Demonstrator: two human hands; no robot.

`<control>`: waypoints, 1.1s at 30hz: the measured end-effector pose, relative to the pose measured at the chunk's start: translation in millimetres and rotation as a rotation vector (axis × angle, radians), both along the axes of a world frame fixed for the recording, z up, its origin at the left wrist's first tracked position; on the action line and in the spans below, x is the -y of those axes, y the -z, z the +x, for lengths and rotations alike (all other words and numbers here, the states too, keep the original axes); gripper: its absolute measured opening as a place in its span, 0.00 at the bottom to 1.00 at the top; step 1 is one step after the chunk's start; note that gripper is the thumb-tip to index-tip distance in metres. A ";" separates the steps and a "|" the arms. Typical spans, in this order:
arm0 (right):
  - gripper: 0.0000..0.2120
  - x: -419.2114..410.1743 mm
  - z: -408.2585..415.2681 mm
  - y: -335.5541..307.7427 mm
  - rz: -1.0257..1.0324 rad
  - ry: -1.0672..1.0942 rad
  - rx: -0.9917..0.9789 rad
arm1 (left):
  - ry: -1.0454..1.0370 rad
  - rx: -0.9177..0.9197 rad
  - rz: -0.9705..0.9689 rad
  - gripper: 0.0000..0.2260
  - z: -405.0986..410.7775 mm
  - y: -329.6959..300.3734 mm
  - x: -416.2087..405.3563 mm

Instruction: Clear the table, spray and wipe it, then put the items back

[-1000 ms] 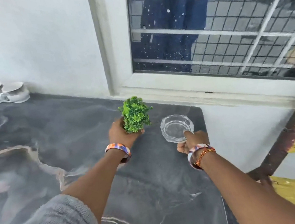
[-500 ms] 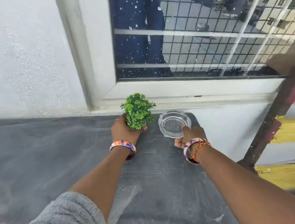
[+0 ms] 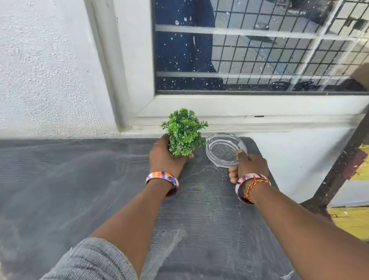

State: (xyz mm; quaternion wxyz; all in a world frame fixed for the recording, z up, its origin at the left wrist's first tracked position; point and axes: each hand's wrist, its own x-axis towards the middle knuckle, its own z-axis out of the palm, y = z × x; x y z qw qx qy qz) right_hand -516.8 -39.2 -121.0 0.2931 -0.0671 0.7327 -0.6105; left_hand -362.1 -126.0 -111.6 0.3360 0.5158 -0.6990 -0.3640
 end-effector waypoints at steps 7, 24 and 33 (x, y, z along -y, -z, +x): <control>0.18 -12.1 5.1 -0.6 -0.038 -0.046 0.012 | -0.126 -0.048 0.121 0.51 25.5 3.4 -19.6; 0.11 -120.9 62.0 -10.5 0.079 -0.239 -0.042 | -0.019 0.134 -0.054 0.19 63.3 -7.2 -115.8; 0.06 -185.9 90.3 -27.5 0.252 -0.447 -0.079 | 0.097 0.271 -0.112 0.17 89.1 -16.8 -162.4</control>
